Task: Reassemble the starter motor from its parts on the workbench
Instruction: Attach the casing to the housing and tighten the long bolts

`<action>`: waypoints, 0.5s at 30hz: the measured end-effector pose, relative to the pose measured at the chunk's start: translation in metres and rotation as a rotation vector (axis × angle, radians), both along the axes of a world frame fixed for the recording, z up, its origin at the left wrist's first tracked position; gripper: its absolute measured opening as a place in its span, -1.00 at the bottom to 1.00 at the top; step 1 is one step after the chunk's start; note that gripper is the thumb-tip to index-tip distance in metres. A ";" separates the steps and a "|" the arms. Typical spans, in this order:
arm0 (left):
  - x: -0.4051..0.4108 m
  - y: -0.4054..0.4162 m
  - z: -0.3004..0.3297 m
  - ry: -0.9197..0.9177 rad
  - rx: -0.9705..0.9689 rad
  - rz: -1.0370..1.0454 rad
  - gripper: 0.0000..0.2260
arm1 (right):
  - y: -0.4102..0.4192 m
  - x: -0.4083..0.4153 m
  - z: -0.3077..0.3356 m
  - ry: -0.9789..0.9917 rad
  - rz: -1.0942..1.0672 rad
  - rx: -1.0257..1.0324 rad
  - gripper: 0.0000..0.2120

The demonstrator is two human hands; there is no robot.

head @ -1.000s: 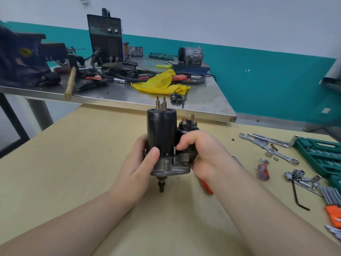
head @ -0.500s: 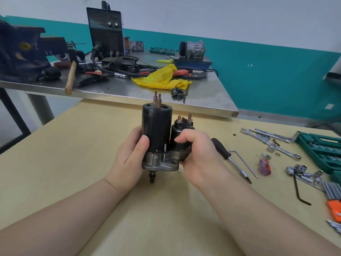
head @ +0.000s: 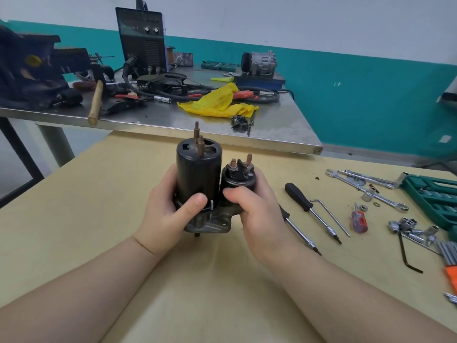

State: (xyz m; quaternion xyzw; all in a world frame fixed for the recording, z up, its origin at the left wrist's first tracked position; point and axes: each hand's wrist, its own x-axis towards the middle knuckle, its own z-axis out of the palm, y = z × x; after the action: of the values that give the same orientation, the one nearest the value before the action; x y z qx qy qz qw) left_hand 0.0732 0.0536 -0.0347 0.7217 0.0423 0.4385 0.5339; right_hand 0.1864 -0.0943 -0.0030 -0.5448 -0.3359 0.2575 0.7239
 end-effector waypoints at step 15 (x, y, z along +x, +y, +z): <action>0.003 0.014 0.009 0.045 -0.361 -0.174 -0.55 | 0.002 -0.001 -0.004 -0.238 0.014 -0.006 -0.53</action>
State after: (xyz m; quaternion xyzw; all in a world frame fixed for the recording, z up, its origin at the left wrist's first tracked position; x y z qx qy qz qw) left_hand 0.0766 0.0677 -0.0260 0.6250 0.0695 0.3596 0.6894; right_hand 0.1852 -0.0919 -0.0073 -0.5712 -0.4224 0.1970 0.6757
